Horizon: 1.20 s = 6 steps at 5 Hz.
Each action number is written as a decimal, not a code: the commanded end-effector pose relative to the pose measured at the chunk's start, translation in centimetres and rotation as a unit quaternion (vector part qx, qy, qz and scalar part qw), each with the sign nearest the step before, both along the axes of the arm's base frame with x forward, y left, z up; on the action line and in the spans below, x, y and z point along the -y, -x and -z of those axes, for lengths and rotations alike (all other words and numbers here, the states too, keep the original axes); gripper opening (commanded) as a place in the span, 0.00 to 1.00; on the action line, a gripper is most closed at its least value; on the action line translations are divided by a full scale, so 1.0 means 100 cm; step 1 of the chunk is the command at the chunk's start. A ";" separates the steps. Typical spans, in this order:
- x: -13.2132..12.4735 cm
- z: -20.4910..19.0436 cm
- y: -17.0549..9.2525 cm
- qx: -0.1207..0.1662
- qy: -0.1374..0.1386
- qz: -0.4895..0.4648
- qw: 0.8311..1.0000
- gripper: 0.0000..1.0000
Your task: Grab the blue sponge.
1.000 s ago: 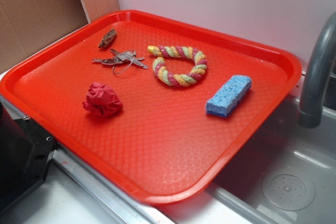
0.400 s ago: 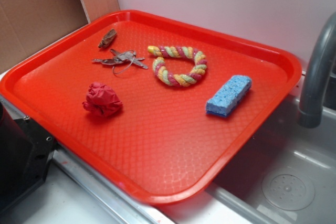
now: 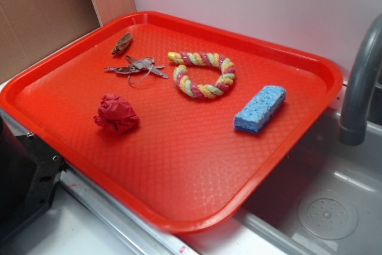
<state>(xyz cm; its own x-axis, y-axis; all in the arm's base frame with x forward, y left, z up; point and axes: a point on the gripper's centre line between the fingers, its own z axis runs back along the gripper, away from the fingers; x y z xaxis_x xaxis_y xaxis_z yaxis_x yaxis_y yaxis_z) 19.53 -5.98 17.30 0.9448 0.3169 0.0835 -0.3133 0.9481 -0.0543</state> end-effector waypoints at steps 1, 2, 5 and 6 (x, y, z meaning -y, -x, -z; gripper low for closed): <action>0.048 0.030 -0.033 0.053 0.014 0.007 0.998 1.00; 0.066 0.048 -0.040 0.049 0.010 0.001 0.999 1.00; 0.088 0.094 -0.070 0.010 -0.002 -0.008 1.000 1.00; 0.092 0.110 -0.076 -0.011 -0.010 -0.007 1.000 1.00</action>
